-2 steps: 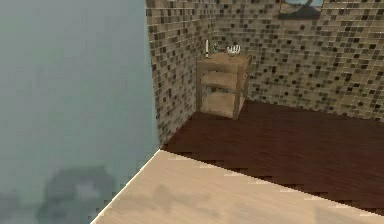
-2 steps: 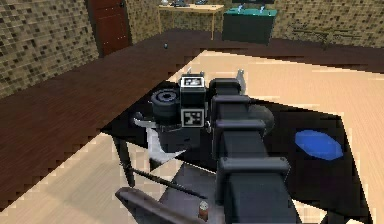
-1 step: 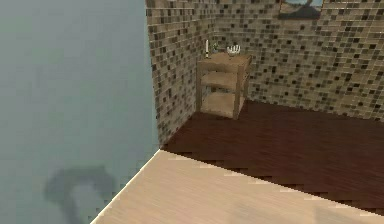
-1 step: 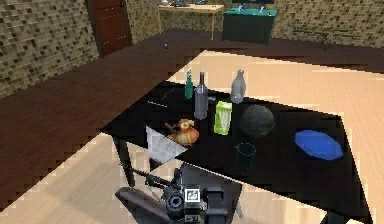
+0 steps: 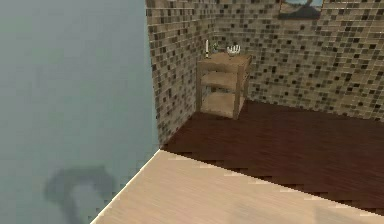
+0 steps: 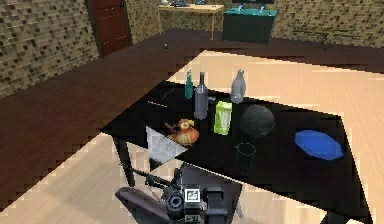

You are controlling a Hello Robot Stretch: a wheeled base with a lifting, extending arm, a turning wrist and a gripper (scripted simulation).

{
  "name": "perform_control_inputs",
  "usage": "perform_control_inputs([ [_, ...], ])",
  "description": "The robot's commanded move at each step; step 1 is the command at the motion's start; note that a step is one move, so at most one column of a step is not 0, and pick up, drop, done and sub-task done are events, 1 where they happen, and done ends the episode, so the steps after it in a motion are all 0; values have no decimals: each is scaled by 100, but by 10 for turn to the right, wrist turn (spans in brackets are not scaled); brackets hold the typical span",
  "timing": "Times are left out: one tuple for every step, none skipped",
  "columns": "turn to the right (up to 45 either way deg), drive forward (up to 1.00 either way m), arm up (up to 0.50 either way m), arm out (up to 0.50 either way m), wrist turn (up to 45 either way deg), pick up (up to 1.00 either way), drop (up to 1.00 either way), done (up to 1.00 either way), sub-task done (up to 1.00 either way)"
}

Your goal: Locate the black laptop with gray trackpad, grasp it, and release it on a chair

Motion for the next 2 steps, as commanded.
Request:
perform_control_inputs([
  [0,0,10,0,0,0,0,0,0],
  [0,0,16,0,0,0,0,0,0],
])
